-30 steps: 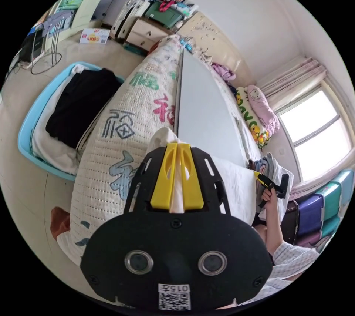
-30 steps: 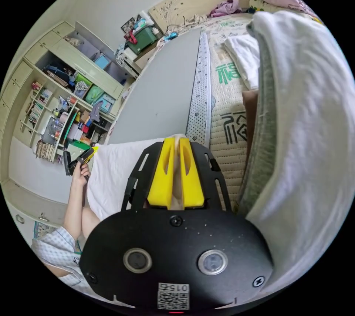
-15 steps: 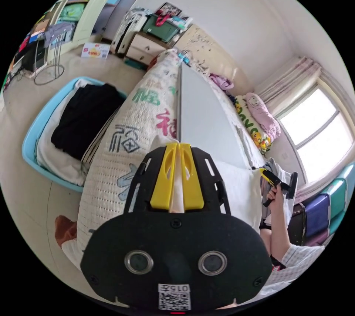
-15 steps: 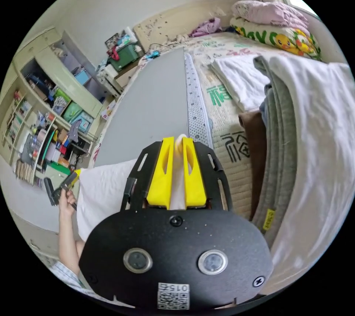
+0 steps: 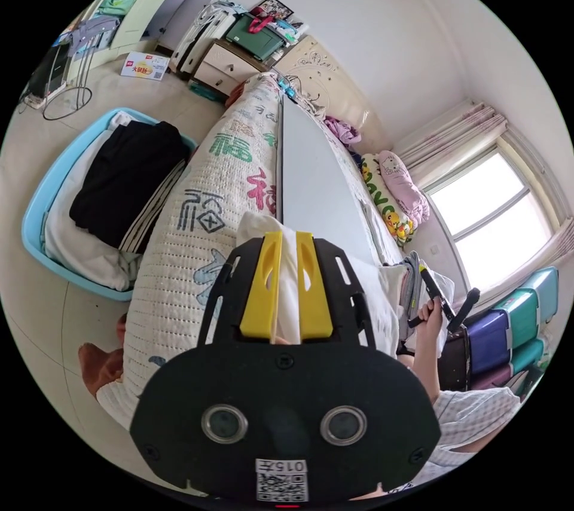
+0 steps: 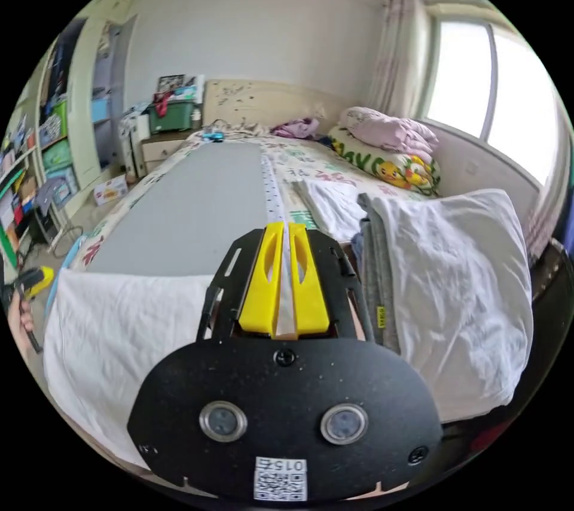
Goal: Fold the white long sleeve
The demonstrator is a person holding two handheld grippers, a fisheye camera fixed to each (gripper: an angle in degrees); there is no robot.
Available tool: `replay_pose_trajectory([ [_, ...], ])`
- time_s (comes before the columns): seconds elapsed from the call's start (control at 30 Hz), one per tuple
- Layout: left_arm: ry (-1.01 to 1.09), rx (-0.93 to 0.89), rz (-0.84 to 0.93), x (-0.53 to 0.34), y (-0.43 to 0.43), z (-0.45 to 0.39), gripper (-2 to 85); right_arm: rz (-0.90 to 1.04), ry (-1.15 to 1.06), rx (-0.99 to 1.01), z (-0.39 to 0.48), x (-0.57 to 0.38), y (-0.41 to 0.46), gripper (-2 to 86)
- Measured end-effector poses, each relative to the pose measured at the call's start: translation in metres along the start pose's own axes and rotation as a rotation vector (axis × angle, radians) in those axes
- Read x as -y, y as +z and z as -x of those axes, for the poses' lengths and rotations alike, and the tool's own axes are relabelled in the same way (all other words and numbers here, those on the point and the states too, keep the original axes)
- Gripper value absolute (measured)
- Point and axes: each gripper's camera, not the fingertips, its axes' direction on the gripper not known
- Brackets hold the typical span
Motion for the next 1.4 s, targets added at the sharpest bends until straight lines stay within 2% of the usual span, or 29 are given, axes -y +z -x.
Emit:
replay_pose_trajectory([
  [0.1, -0.021, -0.014, -0.013, 0.0, -0.002, 0.006, 4.4, -0.035, 0.104, 0.054, -0.041, -0.009, -0.011, 0.2],
  [0.17, -0.032, -0.02, -0.012, 0.001, 0.0, 0.009, 4.5, -0.104, 0.039, 0.245, -0.041, -0.024, -0.027, 0.2],
  [0.23, -0.038, -0.01, 0.003, 0.003, 0.008, 0.009, 5.1, -0.143, -0.18, 0.525, 0.0, -0.05, -0.045, 0.8],
  [0.27, -0.04, -0.005, 0.008, 0.004, 0.01, 0.008, 5.4, -0.122, -0.229, 0.58, 0.015, -0.057, -0.047, 1.0],
  [0.33, -0.063, 0.018, 0.002, 0.004, 0.019, 0.007, 6.5, 0.017, -0.471, 0.814, 0.089, -0.091, -0.063, 4.1],
  [0.43, -0.098, 0.016, -0.006, 0.004, 0.03, 0.007, 6.9, 0.141, -0.828, 1.059, 0.171, -0.149, -0.11, 11.0],
  [0.53, -0.13, 0.007, -0.009, 0.004, 0.038, 0.006, 6.4, 0.158, -0.952, 1.205, 0.207, -0.199, -0.147, 12.0],
  [0.67, -0.123, 0.021, 0.009, 0.007, 0.044, 0.004, 5.1, 0.185, -1.07, 1.143, 0.232, -0.249, -0.161, 11.2],
  [0.73, -0.109, 0.025, 0.025, 0.007, 0.047, 0.002, 3.6, 0.158, -1.084, 1.0, 0.238, -0.268, -0.162, 6.4],
  [0.8, -0.098, 0.027, 0.037, 0.006, 0.05, 0.001, 1.9, 0.165, -1.062, 0.945, 0.239, -0.273, -0.161, 3.9],
  [0.97, -0.073, -0.016, -0.022, 0.003, 0.04, -0.005, -0.5, 0.091, -1.07, 1.04, 0.218, -0.274, -0.18, -0.2],
  [1.07, -0.033, 0.009, -0.051, 0.002, 0.035, -0.017, -0.7, 0.115, -1.149, 1.096, 0.215, -0.285, -0.188, -0.7],
  [1.2, 0.033, 0.172, 0.048, 0.0, 0.059, -0.033, -0.8, 0.173, -1.231, 1.003, 0.23, -0.311, -0.173, -0.8],
  [1.23, 0.063, 0.251, 0.099, -0.002, 0.07, -0.038, -0.7, 0.186, -1.222, 1.005, 0.232, -0.31, -0.17, -0.8],
  [1.4, 0.149, 0.397, 0.145, -0.008, 0.094, -0.07, -0.7, 0.233, -1.249, 1.023, 0.233, -0.303, -0.167, -0.2],
])
